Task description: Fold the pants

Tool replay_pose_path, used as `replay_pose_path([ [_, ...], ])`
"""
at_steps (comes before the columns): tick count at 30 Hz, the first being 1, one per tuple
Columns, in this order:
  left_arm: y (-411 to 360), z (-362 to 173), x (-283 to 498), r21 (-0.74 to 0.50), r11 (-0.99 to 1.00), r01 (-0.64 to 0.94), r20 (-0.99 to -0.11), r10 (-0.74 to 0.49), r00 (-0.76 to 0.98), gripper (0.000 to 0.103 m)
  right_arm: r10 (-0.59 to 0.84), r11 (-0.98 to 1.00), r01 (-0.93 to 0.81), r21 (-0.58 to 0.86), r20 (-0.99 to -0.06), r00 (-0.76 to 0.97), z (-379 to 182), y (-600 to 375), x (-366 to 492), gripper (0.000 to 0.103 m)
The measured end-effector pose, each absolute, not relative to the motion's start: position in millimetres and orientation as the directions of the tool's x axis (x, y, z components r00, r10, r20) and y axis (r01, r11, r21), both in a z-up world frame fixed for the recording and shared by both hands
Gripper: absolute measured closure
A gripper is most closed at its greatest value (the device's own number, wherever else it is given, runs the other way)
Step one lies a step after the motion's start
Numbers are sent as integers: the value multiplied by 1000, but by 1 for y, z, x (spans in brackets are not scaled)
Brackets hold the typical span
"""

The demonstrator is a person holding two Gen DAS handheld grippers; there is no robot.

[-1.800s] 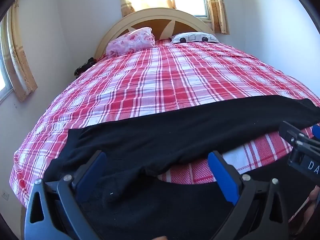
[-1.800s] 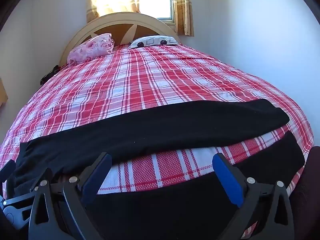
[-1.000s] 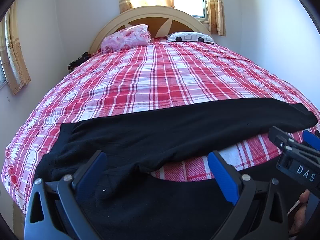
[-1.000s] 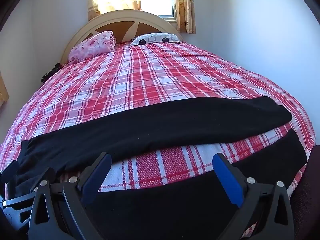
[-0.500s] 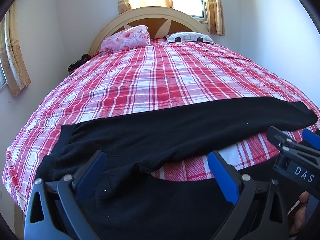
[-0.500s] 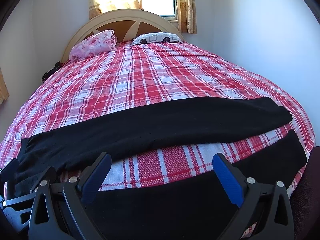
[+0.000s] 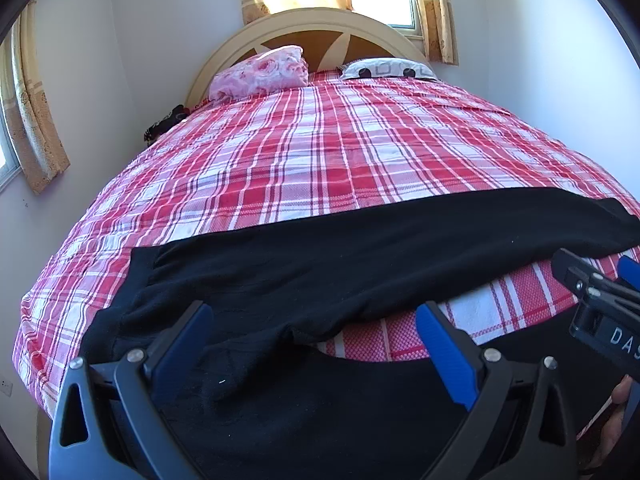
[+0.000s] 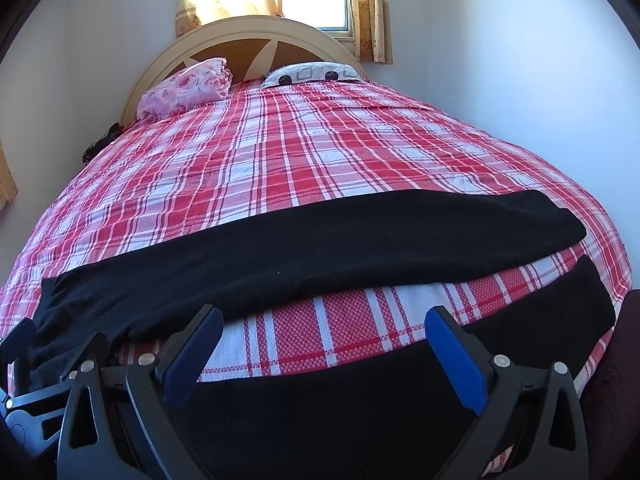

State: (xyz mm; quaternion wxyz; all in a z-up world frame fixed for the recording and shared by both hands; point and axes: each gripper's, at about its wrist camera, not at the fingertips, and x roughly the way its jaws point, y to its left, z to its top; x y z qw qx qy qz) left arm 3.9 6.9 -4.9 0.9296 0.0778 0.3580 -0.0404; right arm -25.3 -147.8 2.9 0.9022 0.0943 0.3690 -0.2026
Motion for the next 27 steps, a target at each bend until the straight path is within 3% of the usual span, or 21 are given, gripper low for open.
replay_pose_path([
  [27, 11, -13, 7, 133, 984, 121, -691, 4, 723, 0, -289, 905, 425, 17, -708, 644, 1, -144, -24, 1],
])
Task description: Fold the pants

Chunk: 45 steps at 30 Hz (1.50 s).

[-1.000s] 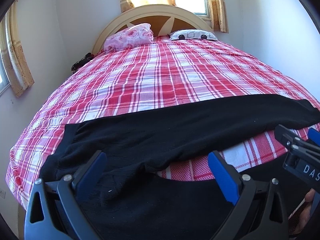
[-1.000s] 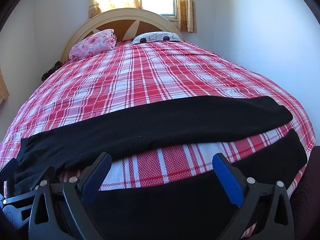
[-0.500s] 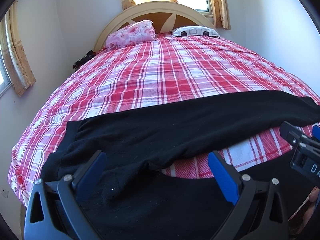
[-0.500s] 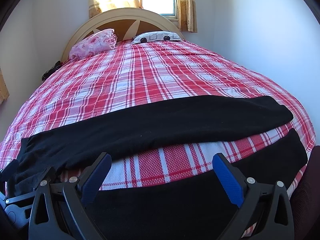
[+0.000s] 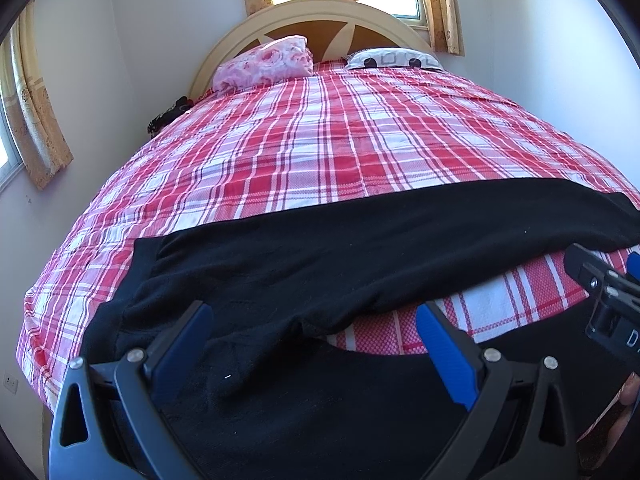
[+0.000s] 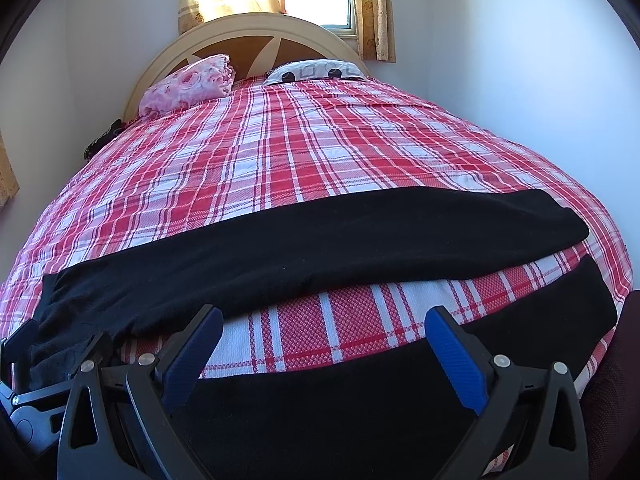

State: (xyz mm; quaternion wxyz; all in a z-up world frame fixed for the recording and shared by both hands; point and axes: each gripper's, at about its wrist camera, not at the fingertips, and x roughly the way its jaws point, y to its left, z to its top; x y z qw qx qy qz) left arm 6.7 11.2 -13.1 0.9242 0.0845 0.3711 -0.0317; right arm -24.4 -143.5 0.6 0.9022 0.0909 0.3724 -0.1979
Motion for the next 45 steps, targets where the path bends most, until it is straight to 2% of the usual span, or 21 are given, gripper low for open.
replay_pose_path([
  [23, 30, -8, 17, 139, 986, 94, -692, 29, 721, 0, -257, 925, 380, 20, -704, 662, 4, -139, -17, 1],
  [28, 78, -5, 36, 182, 983, -31, -685, 149, 713, 0, -126, 970, 234, 71, -675, 727, 20, -138, 9, 1],
  [33, 124, -25, 52, 166, 979, -115, -753, 201, 627, 0, 59, 992, 34, 119, -701, 710, 19, -117, 65, 2],
  [35, 133, -35, 57, 174, 975, -137, -773, 221, 595, 0, 140, 989, -56, 140, -723, 676, 11, -98, 95, 6],
  [37, 143, -44, 61, 163, 976, -148, -794, 218, 568, 0, 205, 979, -131, 158, -743, 637, 2, -76, 120, 15],
  [39, 152, -51, 64, 146, 978, -150, -806, 205, 555, 0, 259, 965, -191, 179, -751, 608, -6, -56, 140, 20],
  [45, 166, -69, 76, 108, 982, -153, -840, 173, 515, 0, 330, 916, -381, 127, -778, 534, -35, 20, 190, 21],
])
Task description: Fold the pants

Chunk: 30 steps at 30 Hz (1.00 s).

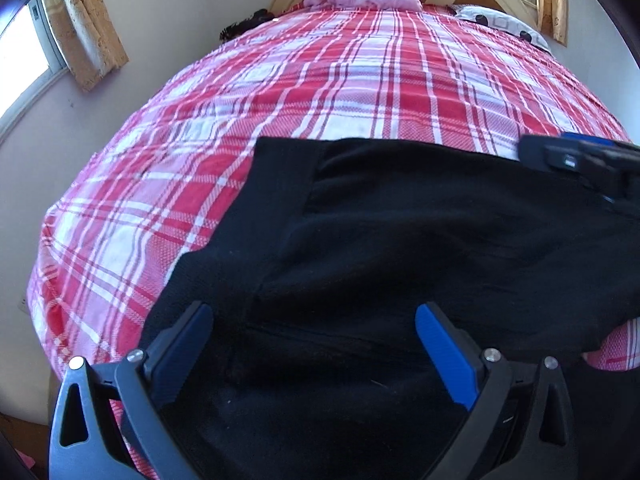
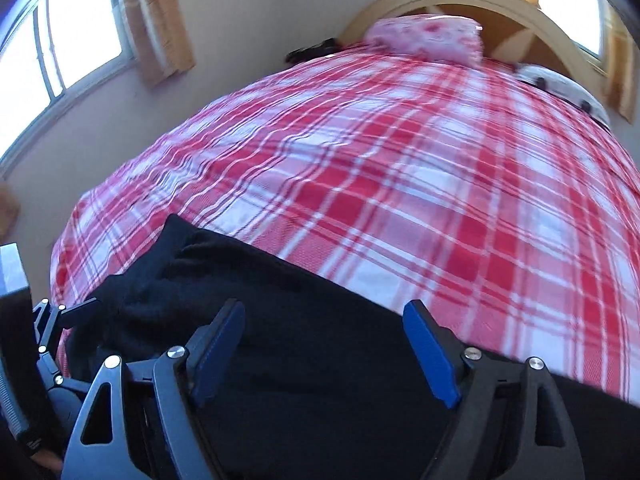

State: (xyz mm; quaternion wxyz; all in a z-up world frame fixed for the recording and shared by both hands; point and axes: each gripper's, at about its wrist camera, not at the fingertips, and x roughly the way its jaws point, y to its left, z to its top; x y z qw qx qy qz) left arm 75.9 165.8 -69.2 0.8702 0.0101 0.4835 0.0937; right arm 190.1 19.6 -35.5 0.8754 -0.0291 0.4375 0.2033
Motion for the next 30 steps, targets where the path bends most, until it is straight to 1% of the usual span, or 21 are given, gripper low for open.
replay_pose_path([
  [3, 169, -71, 78, 79, 985, -156, -840, 150, 521, 0, 347, 901, -412, 135, -794, 499, -48, 37, 214, 21],
  [5, 170, -72, 81, 71, 986, -154, -841, 142, 522, 0, 369, 890, -423, 169, -811, 453, -59, 44, 228, 22],
  [7, 171, -73, 82, 60, 987, -149, -842, 130, 523, 0, 411, 870, -439, 226, -825, 388, -74, 52, 239, 37],
  [8, 172, -73, 82, 53, 988, -143, -842, 121, 526, 0, 418, 864, -443, 239, -831, 367, -79, 54, 241, 41],
  [9, 173, -73, 82, 49, 989, -138, -842, 115, 527, 0, 412, 863, -449, 234, -840, 354, -85, 57, 241, 43],
  [10, 174, -73, 81, 45, 990, -134, -842, 110, 529, 0, 389, 865, -466, 189, -839, 381, -88, 61, 238, 50],
  [11, 175, -73, 81, 44, 990, -131, -842, 108, 529, 0, 368, 865, -479, 150, -838, 403, -88, 64, 235, 54],
  [12, 176, -72, 80, 44, 990, -131, -842, 107, 529, 0, 348, 860, -499, 107, -838, 421, -87, 68, 231, 64],
  [13, 177, -71, 79, 42, 990, -131, -843, 106, 528, 0, 352, 853, -512, 103, -837, 418, -87, 70, 229, 79],
  [15, 181, -69, 76, 34, 990, -139, -845, 102, 524, 0, 373, 841, -525, 129, -841, 391, -86, 73, 228, 95],
  [16, 185, -67, 73, 24, 989, -144, -846, 96, 524, 0, 363, 845, -521, 121, -845, 393, -83, 74, 225, 98],
  [18, 192, -64, 67, 4, 989, -150, -843, 84, 531, 0, 366, 844, -522, 123, -843, 394, -77, 73, 220, 98],
  [21, 204, -58, 54, -23, 986, -164, -835, 71, 546, 0, 403, 843, -515, 154, -815, 416, -59, 71, 203, 98],
  [25, 221, -47, 34, -53, 986, -161, -815, 50, 577, 0, 455, 822, -546, 160, -761, 463, -27, 72, 160, 98],
  [30, 235, -33, 6, -66, 987, -150, -778, 43, 626, 0, 502, 796, -584, 157, -711, 493, -9, 82, 96, 98],
])
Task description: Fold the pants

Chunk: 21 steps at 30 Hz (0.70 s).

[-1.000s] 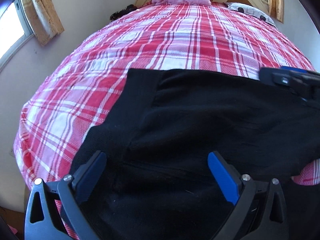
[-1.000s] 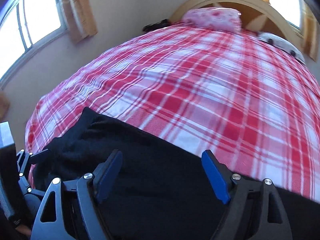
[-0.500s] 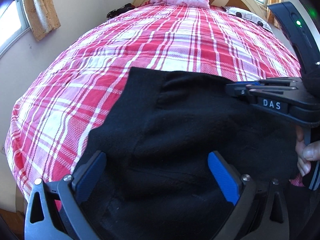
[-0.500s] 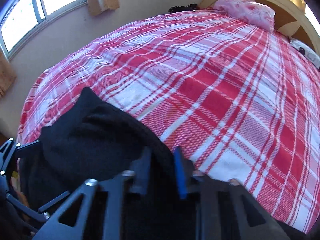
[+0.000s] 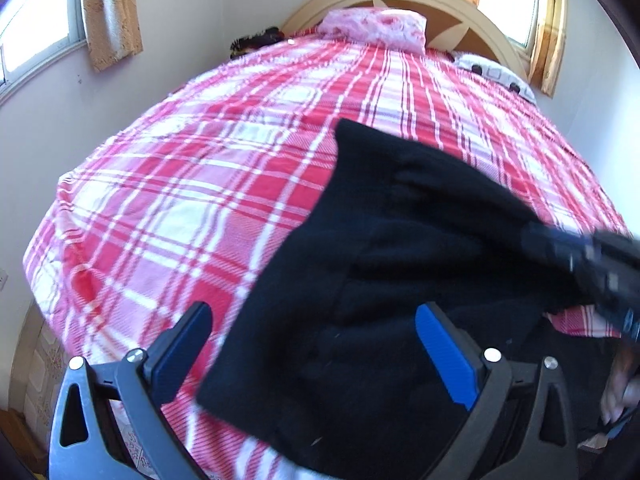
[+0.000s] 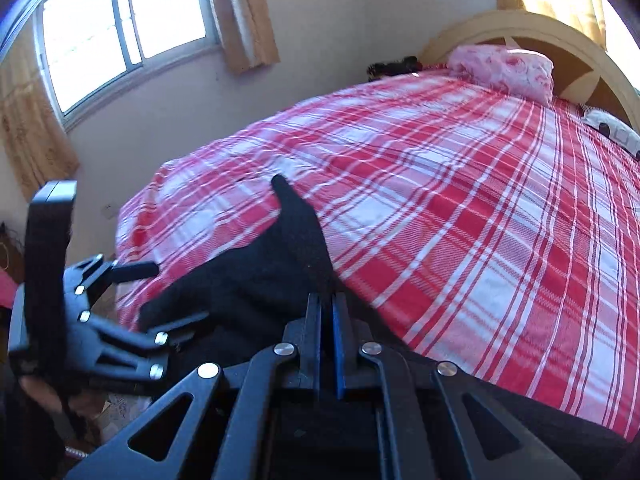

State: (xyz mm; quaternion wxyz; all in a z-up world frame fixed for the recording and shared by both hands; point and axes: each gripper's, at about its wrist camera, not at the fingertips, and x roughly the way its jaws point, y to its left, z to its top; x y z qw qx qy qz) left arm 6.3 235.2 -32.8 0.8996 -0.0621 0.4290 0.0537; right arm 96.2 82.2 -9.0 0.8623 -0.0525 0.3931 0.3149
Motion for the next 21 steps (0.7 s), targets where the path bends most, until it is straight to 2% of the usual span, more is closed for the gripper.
replay_pose_path([
  [3, 239, -28, -5, -87, 987, -133, -763, 20, 646, 0, 516, 790, -593, 155, -691, 506, -11, 86, 64, 98],
  [9, 228, -26, -8, -209, 977, -35, -746, -136, 652, 0, 520, 787, -604, 128, -663, 538, -32, 95, 9, 98],
  [14, 215, -22, 13, -256, 967, -13, -765, -194, 615, 0, 470, 772, -635, -29, -646, 601, -44, 110, -27, 98],
  [17, 208, -22, 21, -281, 960, 8, -760, -228, 608, 0, 464, 774, -631, -48, -635, 617, -47, 113, -37, 98],
  [19, 206, -27, 28, -268, 963, -9, -766, -208, 608, 0, 458, 768, -636, -78, -626, 631, -49, 118, -44, 98],
  [20, 209, -32, 32, -262, 964, -38, -773, -186, 606, 5, 458, 761, -642, -96, -620, 637, -49, 120, -49, 98],
  [21, 211, -36, 33, -268, 962, -58, -775, -179, 606, 17, 460, 756, -647, -105, -616, 639, -50, 123, -53, 98],
])
